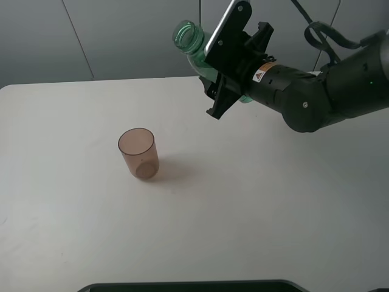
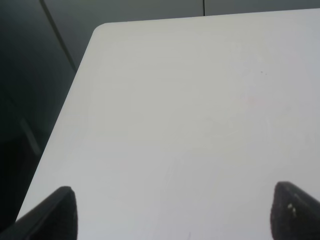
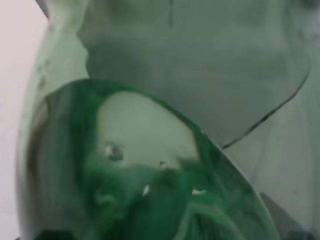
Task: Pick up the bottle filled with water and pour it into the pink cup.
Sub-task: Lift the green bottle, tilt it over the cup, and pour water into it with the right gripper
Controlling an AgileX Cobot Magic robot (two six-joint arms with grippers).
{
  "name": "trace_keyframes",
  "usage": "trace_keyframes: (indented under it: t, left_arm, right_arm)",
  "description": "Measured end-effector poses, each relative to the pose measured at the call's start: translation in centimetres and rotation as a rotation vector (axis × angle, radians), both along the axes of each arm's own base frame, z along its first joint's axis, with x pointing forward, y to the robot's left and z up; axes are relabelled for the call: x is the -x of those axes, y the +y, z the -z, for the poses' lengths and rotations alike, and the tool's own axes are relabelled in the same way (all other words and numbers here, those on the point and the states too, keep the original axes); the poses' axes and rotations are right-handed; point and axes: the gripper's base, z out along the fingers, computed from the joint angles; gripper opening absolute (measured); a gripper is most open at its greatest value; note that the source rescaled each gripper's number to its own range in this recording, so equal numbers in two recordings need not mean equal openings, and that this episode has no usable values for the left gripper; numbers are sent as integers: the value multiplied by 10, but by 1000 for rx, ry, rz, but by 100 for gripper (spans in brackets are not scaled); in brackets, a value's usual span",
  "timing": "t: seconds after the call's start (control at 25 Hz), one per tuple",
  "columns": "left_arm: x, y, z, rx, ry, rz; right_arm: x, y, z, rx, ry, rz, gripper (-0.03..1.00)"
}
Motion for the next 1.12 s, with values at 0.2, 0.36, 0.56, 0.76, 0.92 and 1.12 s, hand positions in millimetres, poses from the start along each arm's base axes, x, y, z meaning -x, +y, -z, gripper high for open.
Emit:
trace_keyframes:
  t: [0.2,0.36,0.56,0.76,0.92,1.12]
  left_arm:
    - [0,0,0,0,0,0]
    - [0,0,0,0,0,0]
    - [0,0,0,0,0,0]
    - [0,0,0,0,0,0]
    - [0,0,0,0,0,0]
    - [0,0,0,0,0,0]
  right_arm:
    - [4,3,13,83,-2,-30,0]
    - [2,3,30,155,12,-39,0]
    - [1,3,47,235,0,-58,0]
    - [0,3,52,286,-28,-68,0]
    - [-2,2,48,299,-83,-61,0]
    - [-4,3,47,314,-98,-59,0]
